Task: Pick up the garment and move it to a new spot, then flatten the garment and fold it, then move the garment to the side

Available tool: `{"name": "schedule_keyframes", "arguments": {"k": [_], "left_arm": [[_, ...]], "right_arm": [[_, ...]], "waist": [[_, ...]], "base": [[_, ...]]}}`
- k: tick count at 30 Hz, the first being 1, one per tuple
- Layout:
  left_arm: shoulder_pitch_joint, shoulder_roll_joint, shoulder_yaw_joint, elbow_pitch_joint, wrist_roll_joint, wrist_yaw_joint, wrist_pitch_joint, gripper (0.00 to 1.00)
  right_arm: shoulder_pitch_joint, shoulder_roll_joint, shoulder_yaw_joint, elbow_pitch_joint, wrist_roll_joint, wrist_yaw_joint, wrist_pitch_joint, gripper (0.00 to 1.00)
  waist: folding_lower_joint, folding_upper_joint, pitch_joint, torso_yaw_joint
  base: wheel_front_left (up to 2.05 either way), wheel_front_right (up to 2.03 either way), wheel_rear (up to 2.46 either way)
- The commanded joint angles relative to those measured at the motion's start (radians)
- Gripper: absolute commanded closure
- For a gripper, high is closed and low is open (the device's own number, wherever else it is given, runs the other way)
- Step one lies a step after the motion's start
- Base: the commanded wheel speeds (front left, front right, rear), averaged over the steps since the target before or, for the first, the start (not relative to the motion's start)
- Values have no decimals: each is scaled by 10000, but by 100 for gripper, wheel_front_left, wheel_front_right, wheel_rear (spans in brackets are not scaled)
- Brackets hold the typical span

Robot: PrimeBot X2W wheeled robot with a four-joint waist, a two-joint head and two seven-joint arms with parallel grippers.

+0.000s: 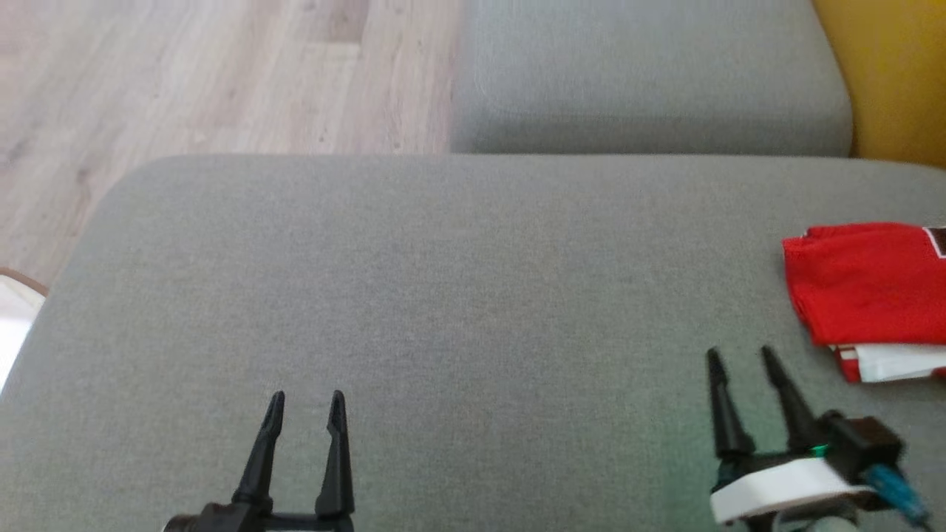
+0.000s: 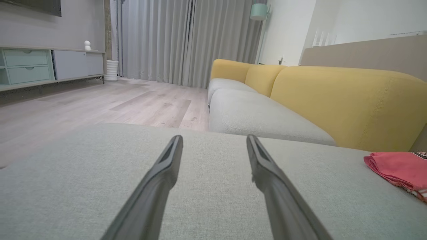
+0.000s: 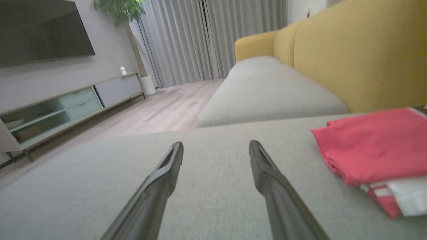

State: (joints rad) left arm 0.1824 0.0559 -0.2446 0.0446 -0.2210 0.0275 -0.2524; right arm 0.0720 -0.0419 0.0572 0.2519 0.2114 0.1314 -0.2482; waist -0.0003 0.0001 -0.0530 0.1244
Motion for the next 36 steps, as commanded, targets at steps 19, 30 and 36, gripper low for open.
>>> {"name": "schedule_keyframes", "arguments": {"k": [19, 30, 36], "left_arm": [[275, -51, 917, -107, 444, -658, -94, 0], [526, 9, 557, 474, 221, -639, 54, 100], [350, 61, 664, 542, -548, -669, 200, 100]], "right_arm": [[1480, -84, 50, -1423, -284, -7, -134, 0], [1908, 8, -172, -840, -75, 0, 21, 100], [1716, -46, -207, -793, 684, -1, 171, 100]], "waist": [[3, -1, -465, -273], [3, -1, -443, -350], [3, -1, -393, -394]], "base": [[0, 0, 0], [0, 0, 0], [0, 0, 0]]}}
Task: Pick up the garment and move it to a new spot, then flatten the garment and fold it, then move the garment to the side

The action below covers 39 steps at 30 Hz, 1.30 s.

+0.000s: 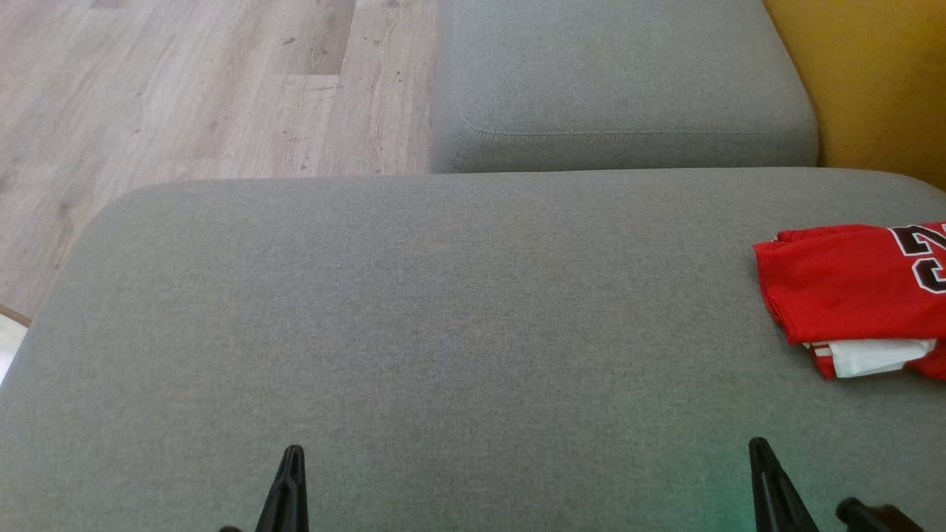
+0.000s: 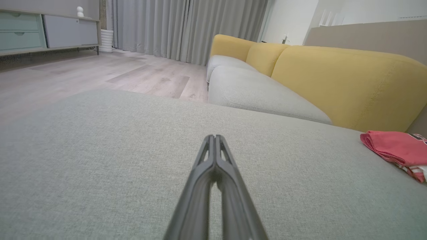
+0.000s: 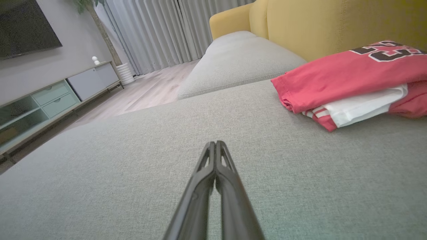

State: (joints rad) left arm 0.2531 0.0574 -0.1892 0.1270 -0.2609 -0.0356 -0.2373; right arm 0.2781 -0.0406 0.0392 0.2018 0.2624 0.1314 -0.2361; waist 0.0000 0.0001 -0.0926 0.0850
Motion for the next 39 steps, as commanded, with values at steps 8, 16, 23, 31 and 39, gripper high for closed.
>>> {"name": "schedule_keyframes", "arguments": {"k": [8, 16, 23, 31, 39], "left_arm": [[-597, 94, 237, -142, -1131, -111, 232, 100], [-828, 133, 370, -17, -2098, -180, 417, 100], [-1025, 162, 494, 81, -2941, -236, 585, 100], [-1241, 188, 649, 159, -3895, -297, 783, 100], [-1428, 205, 791, 233, -4724, -351, 963, 100]], "right_arm": [[-599, -112, -66, -227, 1145, -1, 237, 100], [-838, -154, -114, -179, 2100, -1, 429, 100], [-1045, -186, -164, -138, 2932, -2, 603, 100], [-1281, -216, -229, -94, 3877, -2, 808, 100], [-1489, -238, -291, -54, 4699, -3, 993, 100]], "waist": [[0, -1, 67, -59], [0, -1, 132, -116], [0, -1, 189, -167], [0, -1, 256, -226], [0, -1, 313, -277]], "base": [[0, 0, 0], [0, 0, 0], [0, 0, 0], [0, 0, 0], [0, 0, 0]]}}
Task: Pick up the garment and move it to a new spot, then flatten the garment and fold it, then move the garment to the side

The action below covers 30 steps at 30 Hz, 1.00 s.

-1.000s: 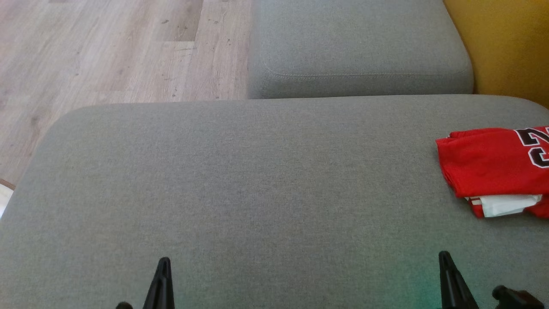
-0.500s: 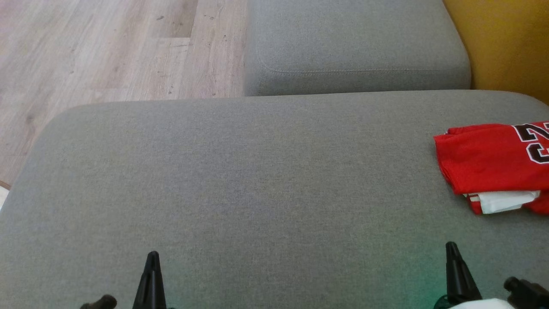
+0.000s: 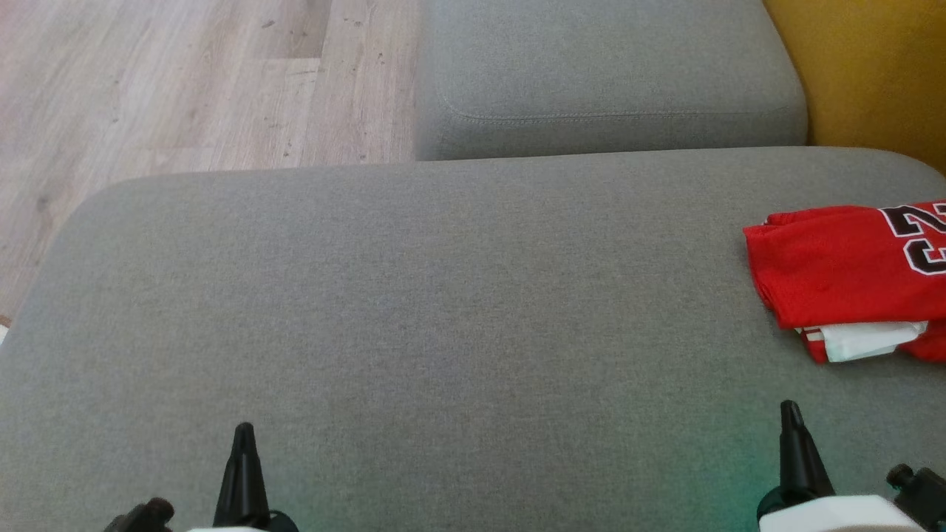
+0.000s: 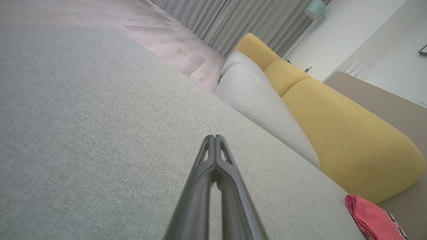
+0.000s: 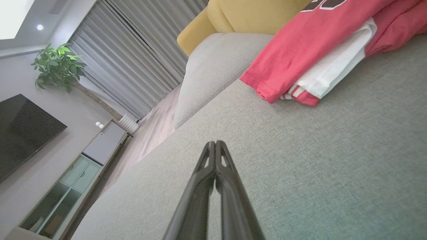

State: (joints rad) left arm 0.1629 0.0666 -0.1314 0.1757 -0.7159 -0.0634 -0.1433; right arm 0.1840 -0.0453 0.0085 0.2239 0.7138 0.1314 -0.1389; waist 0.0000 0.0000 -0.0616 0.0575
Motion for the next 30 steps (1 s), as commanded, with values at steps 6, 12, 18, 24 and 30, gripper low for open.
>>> {"name": "schedule_keyframes", "arguments": {"k": [6, 12, 18, 24, 30], "left_arm": [[-688, 124, 340, -187, -881, -119, 181, 100], [-850, 132, 469, -118, -1580, -164, 342, 100], [-1041, 139, 625, -36, -2397, -218, 533, 100], [-1205, 142, 762, 35, -3095, -264, 700, 100], [-1369, 144, 902, 106, -3790, -310, 869, 100]], "right_arm": [[-726, -206, -42, -240, 886, -3, 182, 100], [-903, -219, -102, -205, 1580, -3, 345, 100], [-1111, -232, -177, -164, 2391, -4, 539, 100], [-1290, -242, -244, -129, 3084, -4, 708, 100], [-1469, -249, -313, -94, 3775, -5, 879, 100]], "waist": [[0, 0, 53, -46], [0, 0, 102, -90], [0, 0, 159, -141], [0, 0, 208, -185], [0, 0, 258, -228]], "base": [[0, 0, 0], [0, 0, 0], [0, 0, 0], [0, 0, 0], [0, 0, 0]]}}
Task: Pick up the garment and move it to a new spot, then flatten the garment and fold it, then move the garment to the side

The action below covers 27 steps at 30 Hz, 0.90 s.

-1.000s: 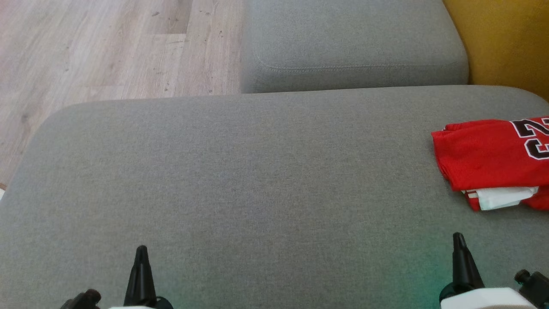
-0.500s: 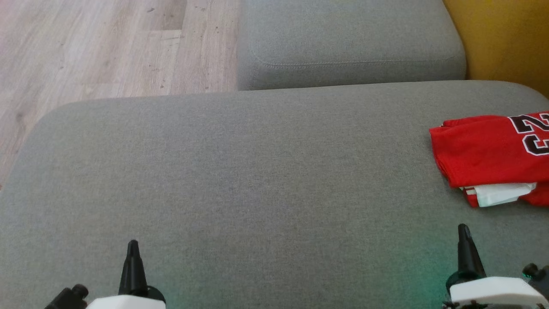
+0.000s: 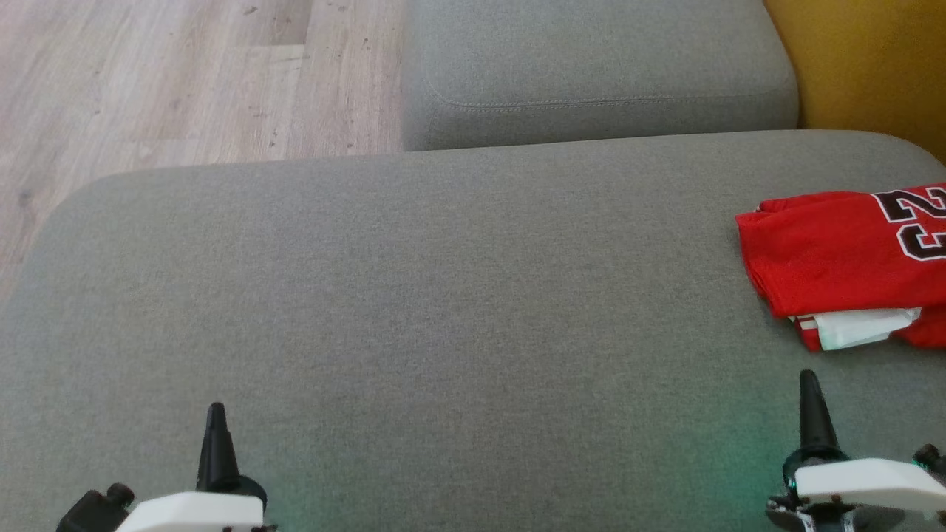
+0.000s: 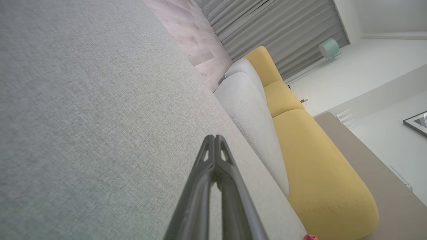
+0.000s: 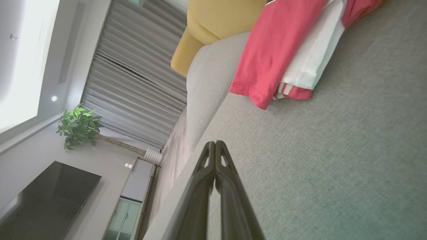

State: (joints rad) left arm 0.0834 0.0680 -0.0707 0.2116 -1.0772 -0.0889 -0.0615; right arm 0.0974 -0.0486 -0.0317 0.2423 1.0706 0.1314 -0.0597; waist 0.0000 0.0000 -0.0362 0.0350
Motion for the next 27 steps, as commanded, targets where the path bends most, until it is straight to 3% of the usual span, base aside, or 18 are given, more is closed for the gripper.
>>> {"name": "schedule_keyframes", "arguments": {"k": [1, 27], "left_arm": [[-601, 130, 318, -241, -293, -62, 79, 100], [-1316, 116, 952, 71, -3281, -261, 835, 100]], "right_arm": [[-632, -218, 78, -272, 322, -5, 115, 100], [-1410, -234, -246, -116, 3296, -6, 874, 100]], "waist": [[0, 0, 12, -11], [0, 0, 226, -200]], "base": [[0, 0, 0], [0, 0, 0]]}}
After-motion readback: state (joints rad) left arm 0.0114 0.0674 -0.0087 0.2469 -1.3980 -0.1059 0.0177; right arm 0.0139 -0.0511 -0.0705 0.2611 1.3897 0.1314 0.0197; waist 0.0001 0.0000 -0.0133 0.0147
